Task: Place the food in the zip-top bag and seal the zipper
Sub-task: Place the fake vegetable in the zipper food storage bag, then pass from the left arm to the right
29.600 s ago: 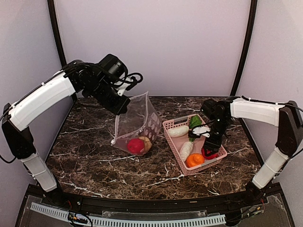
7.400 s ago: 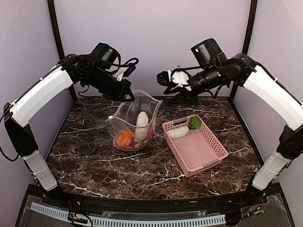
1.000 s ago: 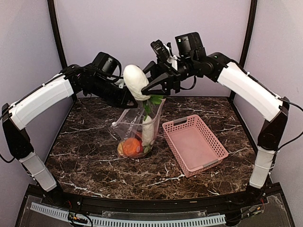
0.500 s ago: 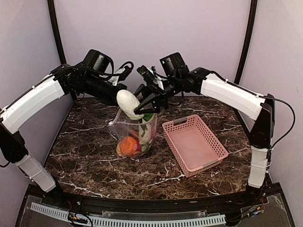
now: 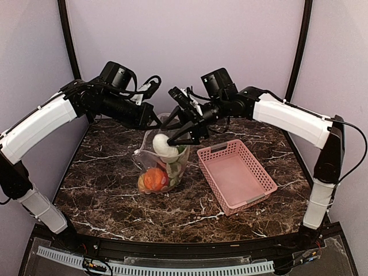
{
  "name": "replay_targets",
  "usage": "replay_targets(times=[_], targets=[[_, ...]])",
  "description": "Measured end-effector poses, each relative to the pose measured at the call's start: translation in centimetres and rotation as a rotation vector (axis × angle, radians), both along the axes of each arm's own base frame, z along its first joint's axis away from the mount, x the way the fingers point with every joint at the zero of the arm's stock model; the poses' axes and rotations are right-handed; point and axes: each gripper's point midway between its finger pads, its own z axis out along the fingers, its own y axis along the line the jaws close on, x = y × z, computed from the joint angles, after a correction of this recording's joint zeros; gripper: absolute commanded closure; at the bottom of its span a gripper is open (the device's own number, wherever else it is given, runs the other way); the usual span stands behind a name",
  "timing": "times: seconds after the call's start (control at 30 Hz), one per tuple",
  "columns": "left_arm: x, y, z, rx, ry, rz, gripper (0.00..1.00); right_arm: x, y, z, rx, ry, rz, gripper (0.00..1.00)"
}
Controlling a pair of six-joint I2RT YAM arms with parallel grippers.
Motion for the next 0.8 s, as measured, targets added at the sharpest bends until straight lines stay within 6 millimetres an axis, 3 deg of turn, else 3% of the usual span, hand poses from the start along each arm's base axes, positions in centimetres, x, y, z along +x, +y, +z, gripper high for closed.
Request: replay_targets(times=[0.07, 0.13, 0.27, 0.37, 0.6, 0.8], targets=[[0.0, 0.0, -0.1, -0.001, 0.000, 0.001, 0.99, 0.2, -0.1, 0.5, -0.004, -0.012, -0.025, 0.22], [-0.1, 0.0, -0.1, -0.002, 0.001, 0.001, 0.99, 0.7, -0.1, 1.2, -0.006, -0.044, -0.063, 0.22], [-0.1, 0.1, -0.2, -0.002, 0.000, 0.001, 0.99, 1.8, -0.2, 2.4, -0.020, -0.118, -0.135, 0.31], [-0.1, 0.1, -0.2, -0.002, 0.000, 0.002, 0.99, 1.8, -1.0, 2.2, -0.054, -0.173, -0.157, 0.36], [-0.2, 0.2, -0.3, -0.001, 0.000, 0.003, 0.99, -1.2, -2.4, 1.0, -0.142, -0.324, -0.110, 0.38], [-0.2, 0.3, -0.2, -0.001, -0.003, 0.003, 0.99, -4.3, -2.2, -1.0, -0.226, -0.446, -0.046, 0.40]])
